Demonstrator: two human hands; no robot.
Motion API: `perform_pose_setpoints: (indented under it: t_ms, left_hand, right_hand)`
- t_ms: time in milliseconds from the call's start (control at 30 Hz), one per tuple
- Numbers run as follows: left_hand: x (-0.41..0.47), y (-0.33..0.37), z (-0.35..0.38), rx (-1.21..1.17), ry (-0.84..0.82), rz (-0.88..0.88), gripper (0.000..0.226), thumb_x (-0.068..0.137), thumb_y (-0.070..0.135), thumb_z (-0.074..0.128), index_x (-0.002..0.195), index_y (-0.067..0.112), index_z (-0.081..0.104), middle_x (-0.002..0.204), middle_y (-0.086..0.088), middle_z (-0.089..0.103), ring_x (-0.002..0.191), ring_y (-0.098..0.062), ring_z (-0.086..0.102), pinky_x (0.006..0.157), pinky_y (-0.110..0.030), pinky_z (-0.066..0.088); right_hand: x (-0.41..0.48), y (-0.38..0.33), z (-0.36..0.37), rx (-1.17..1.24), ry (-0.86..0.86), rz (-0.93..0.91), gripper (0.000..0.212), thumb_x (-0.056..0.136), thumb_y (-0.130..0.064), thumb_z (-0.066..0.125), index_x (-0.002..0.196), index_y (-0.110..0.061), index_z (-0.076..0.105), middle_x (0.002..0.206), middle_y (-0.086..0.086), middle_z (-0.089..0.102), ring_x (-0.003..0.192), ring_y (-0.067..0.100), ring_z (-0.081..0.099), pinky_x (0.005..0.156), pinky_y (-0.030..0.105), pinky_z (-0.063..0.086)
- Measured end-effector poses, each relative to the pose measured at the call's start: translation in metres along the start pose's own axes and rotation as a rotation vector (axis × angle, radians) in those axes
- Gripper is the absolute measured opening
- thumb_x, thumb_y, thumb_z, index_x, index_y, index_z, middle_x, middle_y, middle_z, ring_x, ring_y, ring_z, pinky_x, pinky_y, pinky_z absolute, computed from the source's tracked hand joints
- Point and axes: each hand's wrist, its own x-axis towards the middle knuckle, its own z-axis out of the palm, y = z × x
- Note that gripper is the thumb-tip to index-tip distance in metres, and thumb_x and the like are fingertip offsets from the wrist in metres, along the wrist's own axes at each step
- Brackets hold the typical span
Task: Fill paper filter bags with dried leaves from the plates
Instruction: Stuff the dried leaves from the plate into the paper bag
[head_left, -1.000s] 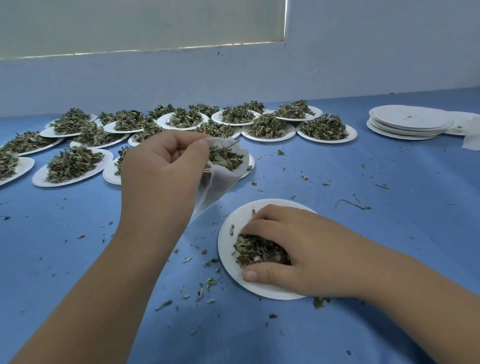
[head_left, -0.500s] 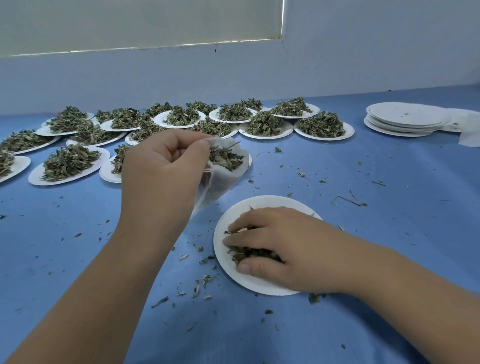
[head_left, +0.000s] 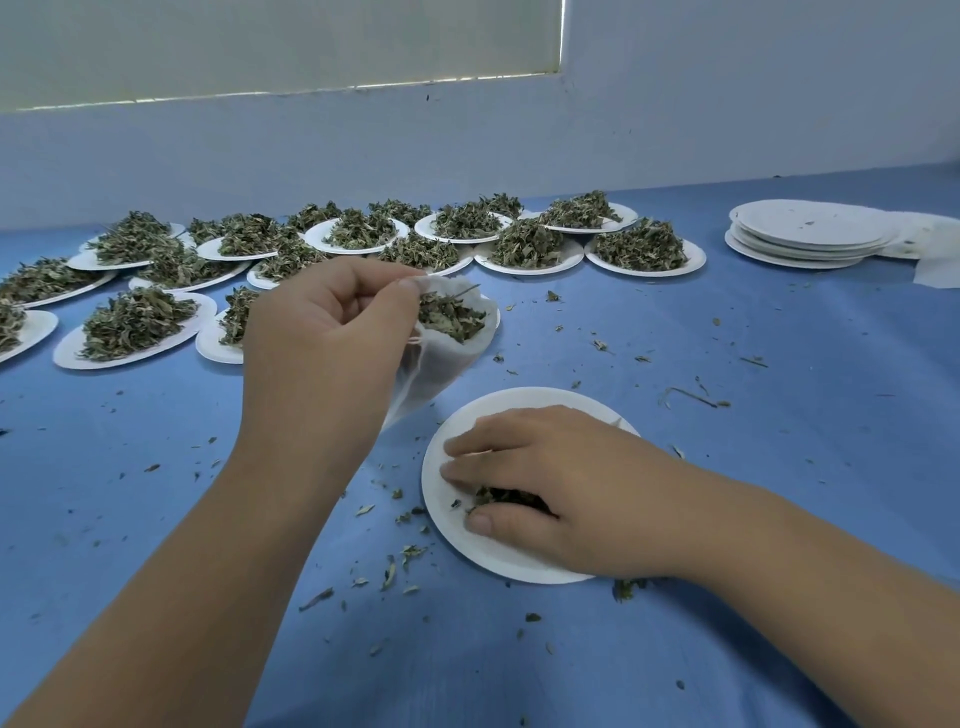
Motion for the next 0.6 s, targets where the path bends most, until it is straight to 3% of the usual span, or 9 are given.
perform_pose_setpoints:
  t_ms: [167, 333, 500, 600]
  left_hand:
    - [-0.001, 0.0, 0.0, 0.032, -0.009, 0.004, 0.019, 0.088, 0.013, 0.065, 0.077, 0.026, 0.073, 0.047, 0.013, 0.052, 0.04, -0.003, 0.039, 0.043, -0.014, 0.033]
    - [-0.002, 0.001, 0.0, 0.034, -0.006, 0.008, 0.022, 0.088, 0.011, 0.063, 0.076, 0.028, 0.072, 0.047, 0.013, 0.053, 0.039, -0.003, 0.04, 0.042, -0.013, 0.033]
    - [-0.001, 0.0, 0.0, 0.033, -0.007, 0.0, 0.02, 0.089, 0.011, 0.063, 0.078, 0.025, 0.072, 0.046, 0.013, 0.052, 0.038, -0.003, 0.039, 0.042, -0.013, 0.033]
    - [-0.001, 0.0, -0.001, 0.051, -0.007, -0.001, 0.019, 0.088, 0.013, 0.064, 0.078, 0.026, 0.073, 0.048, 0.012, 0.054, 0.039, -0.003, 0.04, 0.042, -0.014, 0.033]
  right_hand:
    - [-0.007, -0.001, -0.006, 0.036, 0.027, -0.003, 0.028, 0.096, -0.034, 0.05, 0.117, -0.026, 0.066, 0.116, -0.012, 0.06, 0.108, 0.006, 0.049, 0.094, 0.03, 0.039]
    - [-0.008, -0.005, -0.006, 0.073, 0.042, -0.09, 0.033, 0.095, -0.025, 0.054, 0.126, -0.026, 0.063, 0.131, -0.007, 0.056, 0.115, 0.01, 0.05, 0.095, 0.034, 0.04]
    - [-0.009, -0.001, -0.006, 0.077, 0.029, -0.104, 0.024, 0.095, -0.021, 0.057, 0.113, -0.02, 0.072, 0.117, -0.007, 0.066, 0.119, 0.011, 0.052, 0.097, 0.033, 0.04]
    - [-0.017, 0.005, -0.015, 0.161, 0.112, -0.015, 0.02, 0.091, -0.025, 0.062, 0.108, -0.023, 0.074, 0.116, -0.011, 0.064, 0.118, 0.003, 0.048, 0.098, 0.022, 0.037]
